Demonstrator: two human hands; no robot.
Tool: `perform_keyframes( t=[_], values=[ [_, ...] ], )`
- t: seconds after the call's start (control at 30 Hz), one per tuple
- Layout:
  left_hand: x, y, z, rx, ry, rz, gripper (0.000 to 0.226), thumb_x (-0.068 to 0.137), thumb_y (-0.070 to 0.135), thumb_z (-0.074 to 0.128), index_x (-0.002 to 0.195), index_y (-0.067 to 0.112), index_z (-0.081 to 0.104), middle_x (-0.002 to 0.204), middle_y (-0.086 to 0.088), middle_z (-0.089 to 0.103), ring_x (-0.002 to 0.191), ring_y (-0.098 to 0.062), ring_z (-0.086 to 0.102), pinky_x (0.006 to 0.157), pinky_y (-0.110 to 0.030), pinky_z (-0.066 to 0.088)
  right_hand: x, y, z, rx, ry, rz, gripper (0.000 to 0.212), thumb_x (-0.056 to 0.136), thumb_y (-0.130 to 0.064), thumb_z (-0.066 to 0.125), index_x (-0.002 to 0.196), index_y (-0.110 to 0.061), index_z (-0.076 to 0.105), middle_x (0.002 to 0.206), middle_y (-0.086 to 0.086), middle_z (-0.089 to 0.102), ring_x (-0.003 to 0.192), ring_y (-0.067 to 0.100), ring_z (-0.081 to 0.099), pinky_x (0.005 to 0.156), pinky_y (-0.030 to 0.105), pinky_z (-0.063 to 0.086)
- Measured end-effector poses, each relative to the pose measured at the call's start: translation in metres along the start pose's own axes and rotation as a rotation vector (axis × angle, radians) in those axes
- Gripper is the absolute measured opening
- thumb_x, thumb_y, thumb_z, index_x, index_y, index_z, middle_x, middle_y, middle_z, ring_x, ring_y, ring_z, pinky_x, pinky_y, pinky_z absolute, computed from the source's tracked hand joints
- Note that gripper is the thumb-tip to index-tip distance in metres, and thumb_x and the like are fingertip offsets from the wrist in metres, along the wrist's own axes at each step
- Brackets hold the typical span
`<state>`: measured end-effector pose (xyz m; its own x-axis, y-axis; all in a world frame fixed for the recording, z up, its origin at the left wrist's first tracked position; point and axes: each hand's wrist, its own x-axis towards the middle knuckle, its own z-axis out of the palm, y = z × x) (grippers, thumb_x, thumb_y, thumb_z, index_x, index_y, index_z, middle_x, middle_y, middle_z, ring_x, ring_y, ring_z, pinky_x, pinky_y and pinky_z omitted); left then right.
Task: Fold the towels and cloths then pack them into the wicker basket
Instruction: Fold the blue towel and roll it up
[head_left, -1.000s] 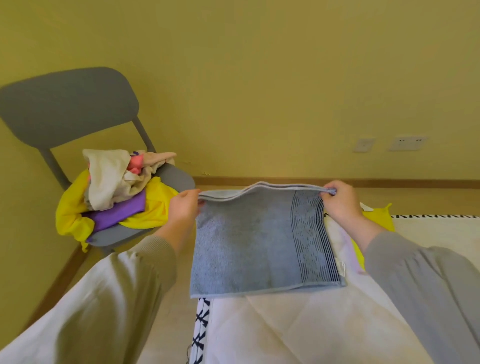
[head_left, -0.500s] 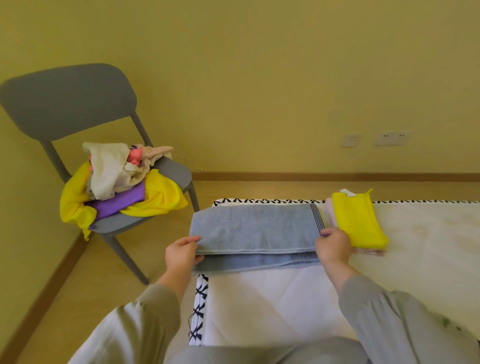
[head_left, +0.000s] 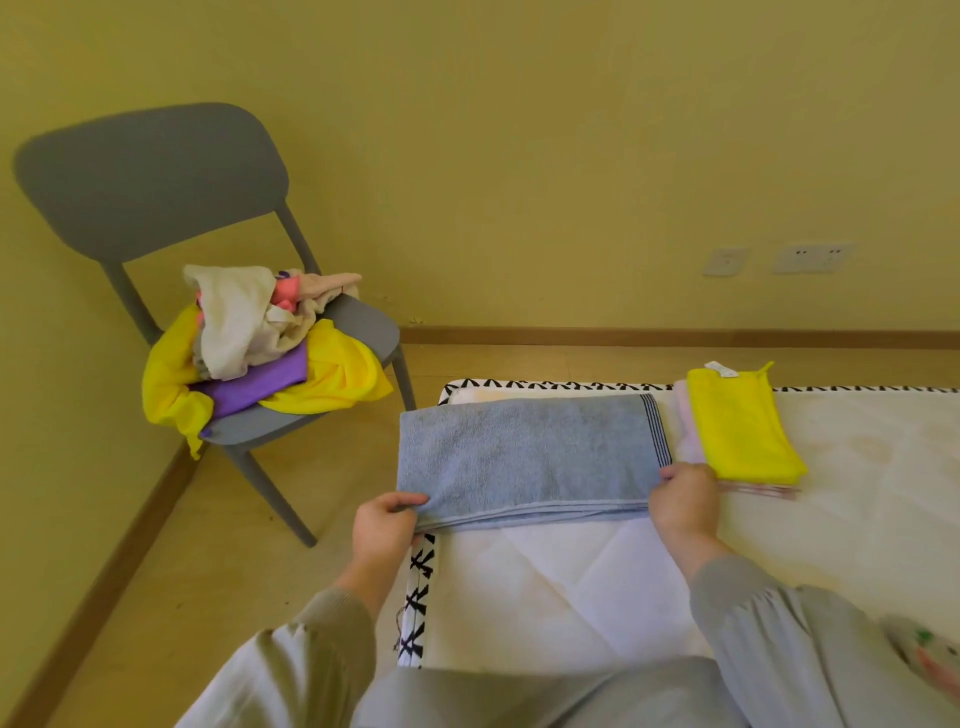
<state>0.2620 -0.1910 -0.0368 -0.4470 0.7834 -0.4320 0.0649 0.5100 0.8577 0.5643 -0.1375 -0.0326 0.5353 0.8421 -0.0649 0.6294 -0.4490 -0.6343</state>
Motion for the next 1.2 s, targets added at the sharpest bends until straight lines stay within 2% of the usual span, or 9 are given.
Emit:
perform_keyframes(
  t=[0.1,0.33,0.47,0.57,0.7,0.8,0.9,1.0,1.2],
  values=[
    [-0.002,0.002,-0.003,0.061,-0.007,0.058,0.038,0.082,-0.014,0.044,0.084,0.014,0.069,0.08,-0.005,0.062,0.064,-0.021,0.054,0.068,-0.036,0.053,-0.001,-0.002,-0.004,0.009,0.097,-0.061,0.025,0.083,0.01,0.052,0.105,0.009,0.064,0.118,0.027,0.052,0.098,0.043,0.057,0.086,0.038,0.044],
    [-0.008,-0.001,-0.004,0.174,0.002,0.125,0.046,0.078,-0.018,0.034,0.092,0.012,0.066,0.085,-0.007,0.058,0.051,-0.015,0.044,0.04,-0.019,0.036,0.001,0.006,-0.005,-0.057,0.084,-0.099,0.015,0.086,0.004,0.05,0.091,0.002,0.065,0.11,0.024,0.052,0.078,0.037,0.053,0.066,0.032,0.036],
    [-0.001,-0.006,-0.003,0.241,0.074,0.162,0.046,0.081,-0.017,0.032,0.094,0.013,0.065,0.102,-0.003,0.054,0.071,-0.022,0.054,0.051,-0.025,0.042,0.004,0.011,0.001,-0.163,0.008,-0.128,0.013,0.084,0.004,0.052,0.088,0.0,0.065,0.11,0.022,0.05,0.072,0.032,0.048,0.066,0.031,0.038],
    [0.001,-0.011,-0.004,0.34,0.092,0.175,0.039,0.086,-0.012,0.038,0.098,0.015,0.064,0.109,-0.009,0.053,0.076,-0.025,0.055,0.059,-0.03,0.047,0.006,0.015,0.003,-0.292,-0.17,-0.105,0.023,0.086,0.0,0.053,0.106,0.001,0.065,0.117,0.023,0.049,0.096,0.036,0.055,0.085,0.034,0.043],
    [-0.002,-0.014,-0.001,0.779,0.202,0.61,0.05,0.074,-0.015,0.051,0.117,0.006,0.063,0.12,-0.016,0.053,0.109,-0.036,0.051,0.088,-0.044,0.047,-0.009,0.0,0.001,-0.705,-0.135,-0.182,0.031,0.088,-0.017,0.052,0.119,-0.014,0.057,0.132,0.01,0.04,0.124,0.031,0.035,0.101,0.036,0.033],
    [-0.012,0.001,0.02,0.909,0.106,0.841,0.053,0.078,-0.006,0.056,0.128,0.008,0.056,0.138,-0.023,0.046,0.128,-0.043,0.041,0.103,-0.054,0.036,-0.021,-0.021,0.005,-0.673,-0.087,-0.409,0.047,0.089,-0.023,0.051,0.135,-0.018,0.042,0.153,0.011,0.019,0.137,0.031,0.02,0.11,0.04,0.02],
    [-0.022,0.014,0.049,1.08,-0.138,0.811,0.053,0.1,0.022,0.034,0.152,0.022,0.019,0.16,-0.008,0.002,0.147,-0.03,-0.003,0.117,-0.048,0.002,-0.044,-0.036,0.024,-0.6,-0.381,-0.699,0.059,0.098,-0.037,0.035,0.15,-0.016,0.016,0.16,0.007,-0.002,0.147,0.024,0.0,0.117,0.045,0.004],
    [-0.018,-0.002,0.057,1.341,-0.3,0.752,0.057,0.102,0.047,0.017,0.151,0.032,-0.009,0.159,0.001,-0.018,0.145,-0.024,-0.019,0.116,-0.046,-0.007,-0.052,-0.023,0.035,-0.74,-0.669,-0.738,0.066,0.099,-0.053,0.021,0.151,-0.024,-0.007,0.158,-0.003,-0.017,0.145,0.015,-0.015,0.116,0.05,-0.005],
    [-0.012,-0.021,0.044,1.396,-0.351,0.785,0.075,0.079,0.066,-0.021,0.147,0.034,-0.016,0.156,0.007,-0.02,0.146,-0.02,-0.015,0.117,-0.04,-0.008,-0.015,0.014,0.011,-0.636,-0.523,-0.582,0.061,0.099,-0.051,0.021,0.152,-0.022,0.011,0.159,-0.01,0.002,0.146,0.006,-0.001,0.118,0.039,0.002]
  ],
)
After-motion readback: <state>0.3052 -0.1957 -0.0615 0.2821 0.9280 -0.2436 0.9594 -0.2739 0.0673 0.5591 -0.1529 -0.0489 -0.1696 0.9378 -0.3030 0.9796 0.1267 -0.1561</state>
